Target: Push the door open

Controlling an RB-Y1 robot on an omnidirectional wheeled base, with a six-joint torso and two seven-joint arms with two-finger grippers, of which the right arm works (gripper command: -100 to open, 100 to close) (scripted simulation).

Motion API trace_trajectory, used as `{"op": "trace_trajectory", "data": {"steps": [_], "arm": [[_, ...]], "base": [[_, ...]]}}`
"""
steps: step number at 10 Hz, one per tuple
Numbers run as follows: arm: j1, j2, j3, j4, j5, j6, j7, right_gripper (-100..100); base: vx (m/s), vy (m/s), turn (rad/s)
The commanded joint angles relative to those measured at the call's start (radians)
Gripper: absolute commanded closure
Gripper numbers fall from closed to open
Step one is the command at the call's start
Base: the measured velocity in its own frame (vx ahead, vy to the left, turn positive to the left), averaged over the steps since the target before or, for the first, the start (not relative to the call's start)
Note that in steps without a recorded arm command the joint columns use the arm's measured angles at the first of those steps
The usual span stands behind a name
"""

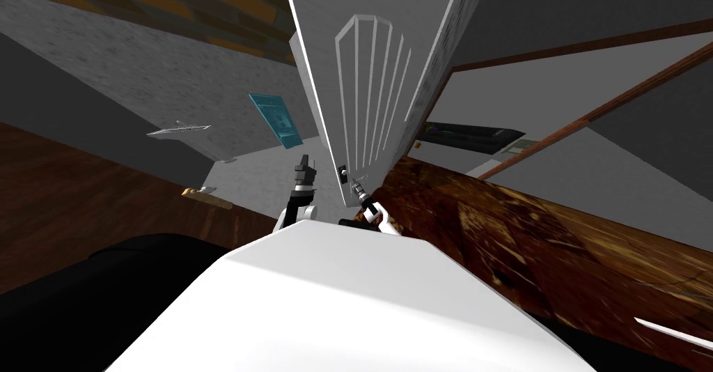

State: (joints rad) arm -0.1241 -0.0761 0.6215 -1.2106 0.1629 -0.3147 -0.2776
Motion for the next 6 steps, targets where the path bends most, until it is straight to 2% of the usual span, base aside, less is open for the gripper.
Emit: {"op": "trace_trajectory", "data": {"steps": [1,4,6], "arm": [[-0.004,0.002,-0.006,0.009,0.000,-0.004,0.005,-100],[-0.012,0.013,-0.020,0.026,-0.001,-0.012,0.014,-100],[-0.018,0.028,-0.028,0.037,-0.002,-0.017,0.019,-100]], "base": [[0.146,0.154,0.023],[0.202,0.168,0.028],[0.172,0.164,0.031]]}}
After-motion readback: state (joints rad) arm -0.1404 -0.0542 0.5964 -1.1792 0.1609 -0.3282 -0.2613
